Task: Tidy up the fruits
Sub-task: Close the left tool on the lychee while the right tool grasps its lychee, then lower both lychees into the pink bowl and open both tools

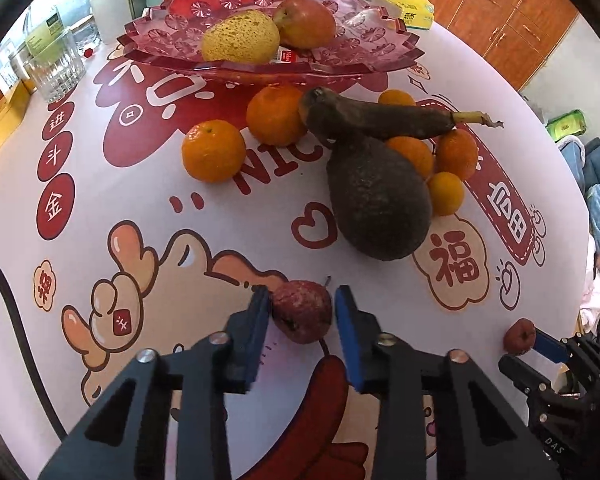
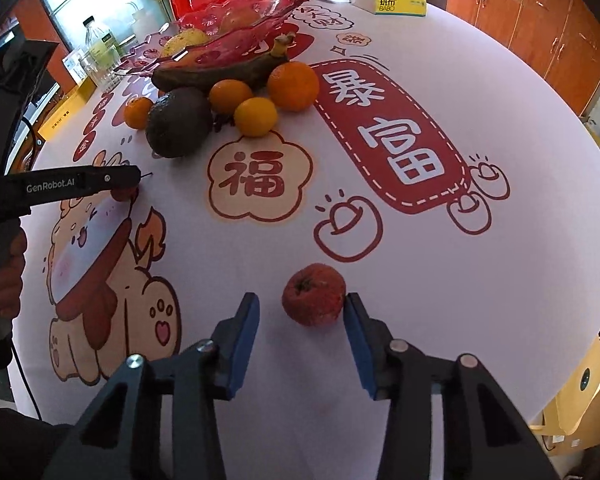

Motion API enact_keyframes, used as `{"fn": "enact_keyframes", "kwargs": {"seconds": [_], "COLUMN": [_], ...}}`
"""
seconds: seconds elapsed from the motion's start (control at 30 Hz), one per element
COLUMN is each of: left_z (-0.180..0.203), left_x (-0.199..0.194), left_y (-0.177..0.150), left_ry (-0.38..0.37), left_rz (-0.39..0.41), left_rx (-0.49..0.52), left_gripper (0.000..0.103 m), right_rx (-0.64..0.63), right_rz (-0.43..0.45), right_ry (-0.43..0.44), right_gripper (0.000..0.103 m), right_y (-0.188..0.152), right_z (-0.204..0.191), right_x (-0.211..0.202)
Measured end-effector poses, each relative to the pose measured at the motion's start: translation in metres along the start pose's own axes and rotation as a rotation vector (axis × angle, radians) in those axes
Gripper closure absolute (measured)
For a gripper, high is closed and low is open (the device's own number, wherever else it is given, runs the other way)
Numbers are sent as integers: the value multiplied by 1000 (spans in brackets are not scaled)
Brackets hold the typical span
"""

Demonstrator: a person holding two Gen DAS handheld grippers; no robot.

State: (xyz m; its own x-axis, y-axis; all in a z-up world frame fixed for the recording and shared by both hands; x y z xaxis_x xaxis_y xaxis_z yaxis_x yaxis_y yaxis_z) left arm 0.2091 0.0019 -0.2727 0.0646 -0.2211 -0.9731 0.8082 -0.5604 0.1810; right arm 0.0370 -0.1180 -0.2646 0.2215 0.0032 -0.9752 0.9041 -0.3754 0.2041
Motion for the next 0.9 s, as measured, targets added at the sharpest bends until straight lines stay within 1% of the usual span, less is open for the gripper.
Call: {"fn": "enact_keyframes", "kwargs": {"seconds": [0.13,0.23,0.4,0.5,0.73,0.83,0.9], "left_z": [2,4,4,3,-2,-7,-10], "left_x": [0,-2,-15,-24,-54,-71,-83], "left_y": [1,0,-3,-4,-3,0,2], "left_ry": [9,14,24,51,92,131,142], "left_rz": [5,8,28,36,68,107,128], "left_rx": [10,8,-16,-33,-139,-183,-222], "left_gripper": [73,74,74,74,74,74,74], "right_rx": [-24,-50,-90,-127,-246,-314,-362], "right_rz": [-12,-13,-27,-24,7,25,43], "right_ry": [-11,-32,-22,-3,49,59,61], "right_gripper": [62,72,72,72,73,73,73], "right_y": [1,2,6,13,48,68,82], "right_z": [-1,-3,-6,-9,-14,-17,-21], "right_x": [4,6,6,4,-11,-18,-23]}}
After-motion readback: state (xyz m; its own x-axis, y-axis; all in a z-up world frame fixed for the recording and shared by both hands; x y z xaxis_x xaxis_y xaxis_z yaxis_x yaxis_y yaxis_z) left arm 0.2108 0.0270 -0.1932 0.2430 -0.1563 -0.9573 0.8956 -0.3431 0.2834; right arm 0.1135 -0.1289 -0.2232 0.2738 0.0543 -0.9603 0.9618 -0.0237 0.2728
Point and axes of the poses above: each gripper's, at about its wrist camera, not at the fingertips, and x roughly the way its jaws point, z to its right, y to its top, the point moved 8 cm from there along x, roughly the way its jaws point, and after that the axes turned 10 degrees about -z, right-handed, at the moved point
